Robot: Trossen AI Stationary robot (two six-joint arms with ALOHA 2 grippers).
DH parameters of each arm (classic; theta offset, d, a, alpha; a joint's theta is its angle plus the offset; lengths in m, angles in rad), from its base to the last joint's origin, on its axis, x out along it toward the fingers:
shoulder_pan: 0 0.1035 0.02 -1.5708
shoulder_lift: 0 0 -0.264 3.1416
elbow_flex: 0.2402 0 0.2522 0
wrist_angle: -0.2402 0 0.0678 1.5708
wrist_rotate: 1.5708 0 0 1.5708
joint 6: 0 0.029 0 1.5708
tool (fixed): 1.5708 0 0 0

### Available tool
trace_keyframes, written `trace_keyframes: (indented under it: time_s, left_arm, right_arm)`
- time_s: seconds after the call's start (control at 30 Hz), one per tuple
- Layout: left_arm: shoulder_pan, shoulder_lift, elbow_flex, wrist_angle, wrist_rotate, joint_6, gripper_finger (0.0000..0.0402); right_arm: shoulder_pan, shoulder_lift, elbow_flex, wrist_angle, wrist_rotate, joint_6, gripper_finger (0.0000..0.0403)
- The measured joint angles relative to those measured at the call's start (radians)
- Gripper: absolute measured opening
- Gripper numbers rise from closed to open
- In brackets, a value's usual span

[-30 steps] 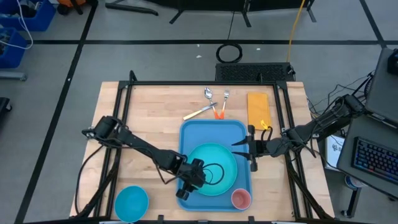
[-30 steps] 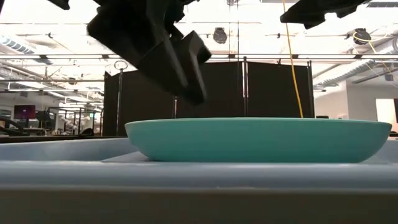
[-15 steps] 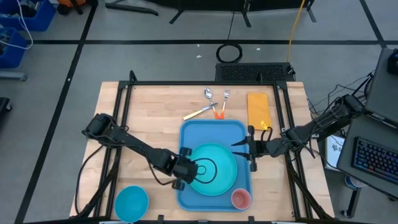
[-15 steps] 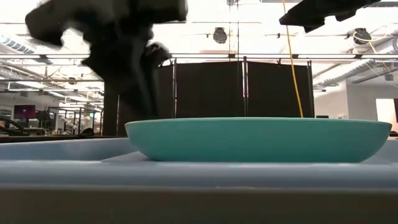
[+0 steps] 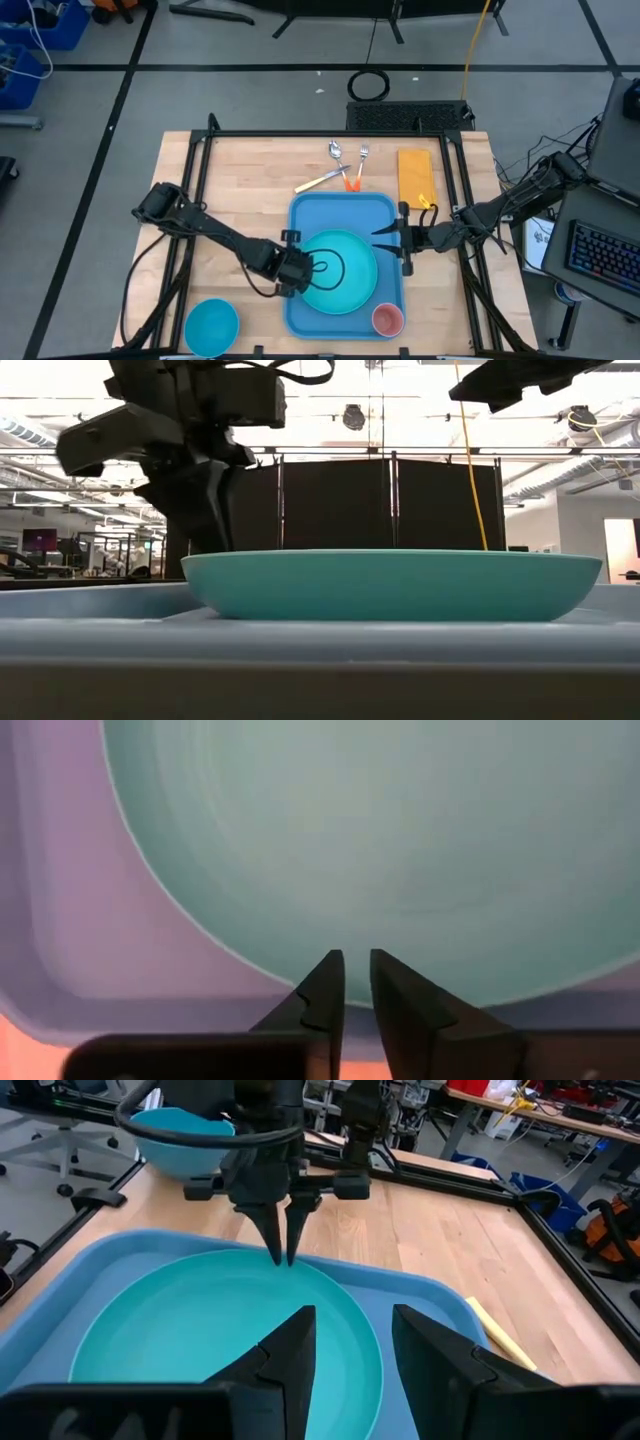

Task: Set up tray
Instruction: Put the light blue plate to the bottom of the pink cup on the blue serving tray

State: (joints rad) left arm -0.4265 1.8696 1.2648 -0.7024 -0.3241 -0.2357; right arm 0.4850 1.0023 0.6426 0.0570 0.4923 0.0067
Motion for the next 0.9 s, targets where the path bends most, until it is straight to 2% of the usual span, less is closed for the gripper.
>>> trace_keyframes:
  time_s: [0.2,0.4,0.5,0.9]
  left_arm:
    - [-0.011,-0.026,0.002,-0.060,0.000,-0.044,0.0005]
    - [0.004,-0.029,-0.005,-0.120,0.053,-0.111,0.0003]
    - [0.009,-0.029,-0.015,-0.088,0.062,-0.104,0.0006]
    - [0.039,-0.029,-0.028,-0.032,0.206,-0.099,0.0005]
  right_arm:
    - [0.000,0.000,0.000,0.000,0.000,0.000,0.0123]
    - [0.000,0.000,0.000,0.001,0.000,0.000,0.0123]
    - [0.000,0.000,0.000,0.000,0.000,0.000,0.0123]
    - [0.000,0.000,0.000,0.003,0.000,0.000,0.0123]
